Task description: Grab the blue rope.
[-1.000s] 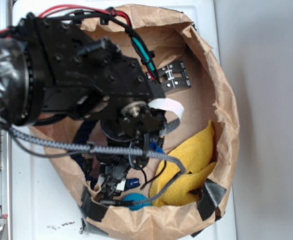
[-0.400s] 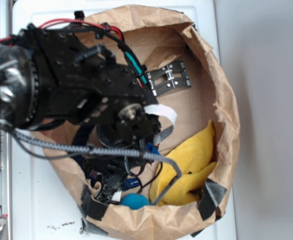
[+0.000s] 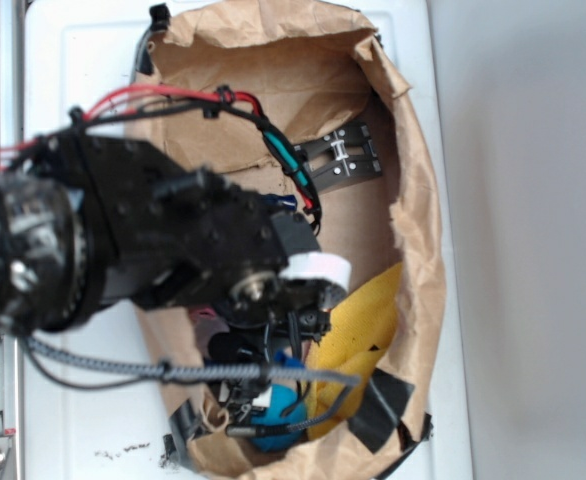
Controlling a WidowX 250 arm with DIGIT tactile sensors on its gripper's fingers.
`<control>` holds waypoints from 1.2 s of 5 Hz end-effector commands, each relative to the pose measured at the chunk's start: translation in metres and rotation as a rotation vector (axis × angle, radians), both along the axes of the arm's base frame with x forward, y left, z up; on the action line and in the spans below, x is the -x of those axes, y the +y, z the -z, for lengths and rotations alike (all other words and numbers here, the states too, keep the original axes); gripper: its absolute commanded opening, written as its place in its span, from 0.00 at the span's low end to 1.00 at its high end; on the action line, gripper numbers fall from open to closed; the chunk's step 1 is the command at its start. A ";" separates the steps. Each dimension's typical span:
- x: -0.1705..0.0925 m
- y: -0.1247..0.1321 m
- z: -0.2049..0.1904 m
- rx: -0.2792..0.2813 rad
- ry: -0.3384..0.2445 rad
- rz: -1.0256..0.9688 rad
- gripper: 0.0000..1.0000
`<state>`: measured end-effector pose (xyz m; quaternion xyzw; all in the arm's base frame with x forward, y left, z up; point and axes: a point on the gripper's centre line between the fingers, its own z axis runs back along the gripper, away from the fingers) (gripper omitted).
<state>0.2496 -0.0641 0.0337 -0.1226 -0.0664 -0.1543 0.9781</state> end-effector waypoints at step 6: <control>-0.017 0.078 -0.066 -0.088 -0.032 -0.245 1.00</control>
